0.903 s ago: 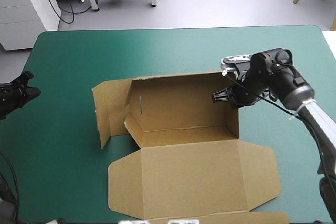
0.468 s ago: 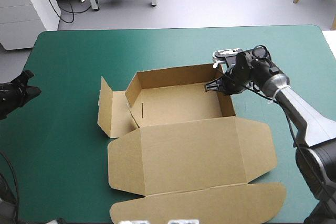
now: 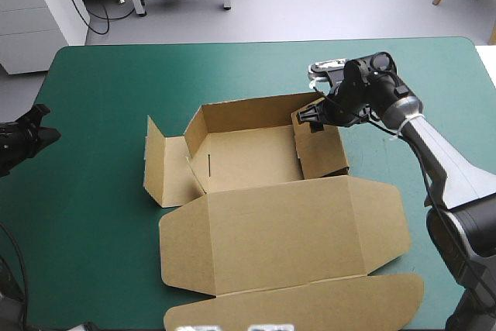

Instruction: Fold the box

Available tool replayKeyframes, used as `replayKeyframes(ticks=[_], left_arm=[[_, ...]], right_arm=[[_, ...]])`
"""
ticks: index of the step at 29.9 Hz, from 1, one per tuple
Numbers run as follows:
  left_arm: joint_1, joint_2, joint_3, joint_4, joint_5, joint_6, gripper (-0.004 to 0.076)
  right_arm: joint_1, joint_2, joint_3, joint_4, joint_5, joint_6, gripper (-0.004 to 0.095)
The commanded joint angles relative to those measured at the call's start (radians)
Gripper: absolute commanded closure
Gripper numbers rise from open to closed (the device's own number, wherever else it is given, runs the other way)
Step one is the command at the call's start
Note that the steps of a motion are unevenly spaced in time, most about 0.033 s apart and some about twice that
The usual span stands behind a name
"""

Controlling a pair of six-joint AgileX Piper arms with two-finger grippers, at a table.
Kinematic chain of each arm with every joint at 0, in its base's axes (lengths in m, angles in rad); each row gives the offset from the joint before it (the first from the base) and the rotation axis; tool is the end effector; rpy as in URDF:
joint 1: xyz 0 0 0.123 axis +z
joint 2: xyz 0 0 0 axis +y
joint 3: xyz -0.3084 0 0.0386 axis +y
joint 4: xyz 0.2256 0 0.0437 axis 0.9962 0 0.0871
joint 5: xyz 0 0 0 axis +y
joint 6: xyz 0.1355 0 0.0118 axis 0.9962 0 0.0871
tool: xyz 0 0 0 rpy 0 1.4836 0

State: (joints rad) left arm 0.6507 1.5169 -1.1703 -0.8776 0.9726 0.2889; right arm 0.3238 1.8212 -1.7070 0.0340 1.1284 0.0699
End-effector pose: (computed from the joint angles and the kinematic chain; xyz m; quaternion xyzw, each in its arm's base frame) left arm 0.2947 0.1157 0.3084 -0.3343 0.8460 -0.2754 0.3110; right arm 0.3758 0.1305 0.3055 -0.1199 0.9710 0.0565 0.1990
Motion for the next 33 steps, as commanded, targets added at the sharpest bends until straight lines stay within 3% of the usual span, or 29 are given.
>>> replayKeyframes(ticks=[1, 8, 18, 33], left_arm=[[0.001, -0.035, -0.027, -0.056, -0.011, -0.005, 0.0734], [0.001, -0.035, -0.027, -0.056, -0.011, -0.005, 0.0734], [0.001, -0.035, -0.027, -0.056, -0.011, -0.005, 0.0734], [0.001, -0.035, -0.027, -0.056, -0.013, -0.005, 0.0734]], right_arm=[[0.0, -0.05, -0.14, -0.002, 0.078, -0.008, 0.0112], [0.0, -0.146, -0.245, 0.005, 0.076, 0.018, 0.0112], [0.0, -0.295, -0.101, -0.034, 0.076, 0.051, 0.0112], [0.002, -0.071, 0.024, -0.042, 0.076, 0.041, 0.0112]])
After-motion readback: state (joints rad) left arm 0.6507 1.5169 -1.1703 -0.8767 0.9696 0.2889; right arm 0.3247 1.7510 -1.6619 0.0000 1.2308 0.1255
